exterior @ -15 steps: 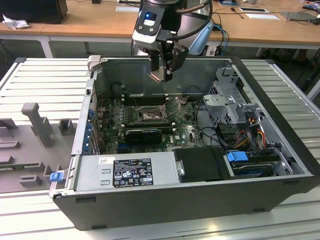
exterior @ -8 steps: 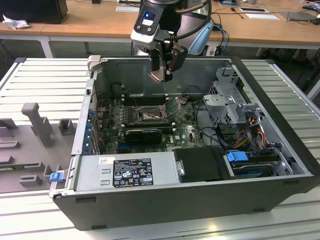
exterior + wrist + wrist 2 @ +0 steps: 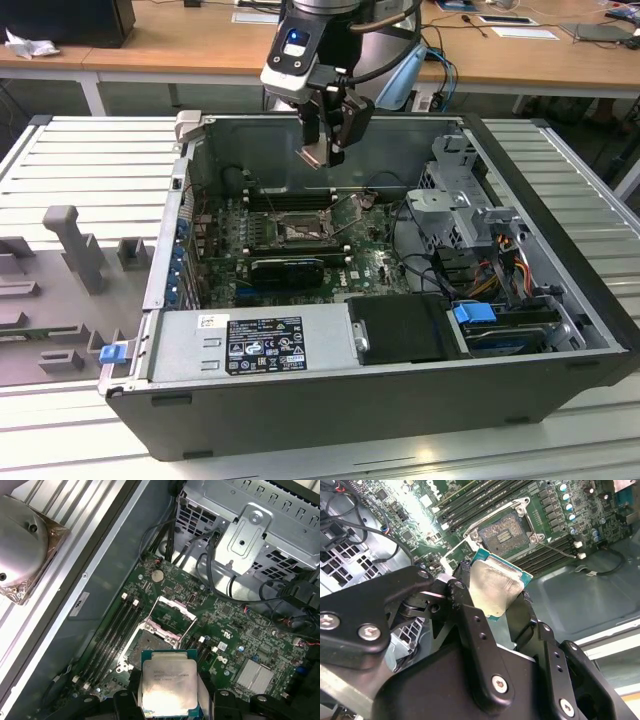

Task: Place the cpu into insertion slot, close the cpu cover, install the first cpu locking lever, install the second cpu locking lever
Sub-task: 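Place the cpu into insertion slot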

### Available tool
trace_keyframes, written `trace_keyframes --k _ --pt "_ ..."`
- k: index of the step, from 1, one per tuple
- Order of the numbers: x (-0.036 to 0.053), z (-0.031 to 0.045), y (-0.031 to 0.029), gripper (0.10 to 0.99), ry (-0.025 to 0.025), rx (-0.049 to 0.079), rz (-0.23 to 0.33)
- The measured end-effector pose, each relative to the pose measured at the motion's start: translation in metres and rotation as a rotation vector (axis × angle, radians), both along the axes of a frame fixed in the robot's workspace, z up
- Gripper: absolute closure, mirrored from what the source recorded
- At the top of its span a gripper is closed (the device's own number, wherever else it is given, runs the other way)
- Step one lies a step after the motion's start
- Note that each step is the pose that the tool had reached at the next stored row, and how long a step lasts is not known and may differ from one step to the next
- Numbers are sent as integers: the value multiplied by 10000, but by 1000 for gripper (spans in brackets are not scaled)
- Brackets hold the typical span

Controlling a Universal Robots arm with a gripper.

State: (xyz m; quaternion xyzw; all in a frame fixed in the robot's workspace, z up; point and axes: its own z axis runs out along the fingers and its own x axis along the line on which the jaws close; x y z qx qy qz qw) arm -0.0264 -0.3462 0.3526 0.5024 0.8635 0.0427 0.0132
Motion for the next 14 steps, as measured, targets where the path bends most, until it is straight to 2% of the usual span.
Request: trace_keyframes --k 14 --pt "0 -13 0 557 0 1 -353"
